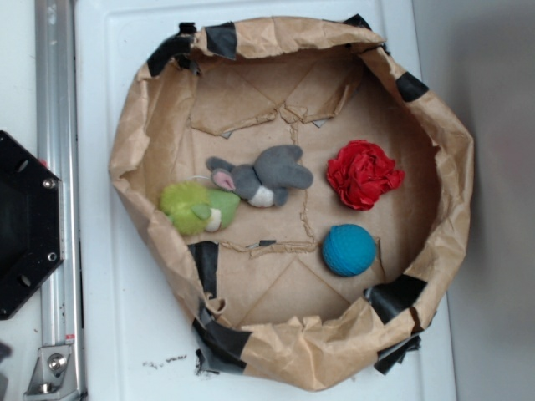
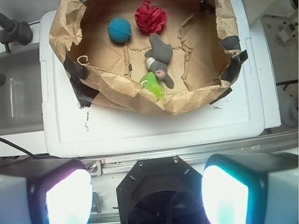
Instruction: Grab the gray animal.
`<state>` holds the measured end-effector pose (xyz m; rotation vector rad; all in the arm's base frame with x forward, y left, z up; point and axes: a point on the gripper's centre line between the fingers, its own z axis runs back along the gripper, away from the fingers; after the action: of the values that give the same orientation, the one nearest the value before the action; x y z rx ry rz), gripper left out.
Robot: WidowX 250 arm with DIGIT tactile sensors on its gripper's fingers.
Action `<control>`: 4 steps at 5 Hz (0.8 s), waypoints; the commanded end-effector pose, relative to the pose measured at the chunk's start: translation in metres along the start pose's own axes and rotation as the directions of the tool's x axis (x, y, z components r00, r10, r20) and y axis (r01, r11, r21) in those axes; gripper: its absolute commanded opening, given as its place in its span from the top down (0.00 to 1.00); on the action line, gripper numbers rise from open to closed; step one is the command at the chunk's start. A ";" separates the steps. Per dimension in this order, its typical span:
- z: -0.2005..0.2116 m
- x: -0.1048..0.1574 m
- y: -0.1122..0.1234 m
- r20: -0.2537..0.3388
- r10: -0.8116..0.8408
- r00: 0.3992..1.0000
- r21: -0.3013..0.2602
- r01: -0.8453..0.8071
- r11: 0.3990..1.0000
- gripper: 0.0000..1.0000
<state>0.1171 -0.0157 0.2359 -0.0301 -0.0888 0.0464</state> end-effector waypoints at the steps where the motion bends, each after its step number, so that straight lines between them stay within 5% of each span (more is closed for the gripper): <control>1: 0.000 0.000 0.000 0.000 0.000 1.000 0.000 0.000 1.000 0.00; 2: -0.046 0.039 0.011 0.051 -0.100 0.994 0.066 0.096 0.993 0.00; 3: -0.062 0.073 0.023 0.123 -0.088 0.989 0.072 0.079 0.994 0.00; 4: -0.089 0.103 0.033 0.127 -0.051 0.991 0.065 0.043 0.997 0.00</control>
<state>0.2200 0.0115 0.1417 0.0319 -0.1691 -0.0240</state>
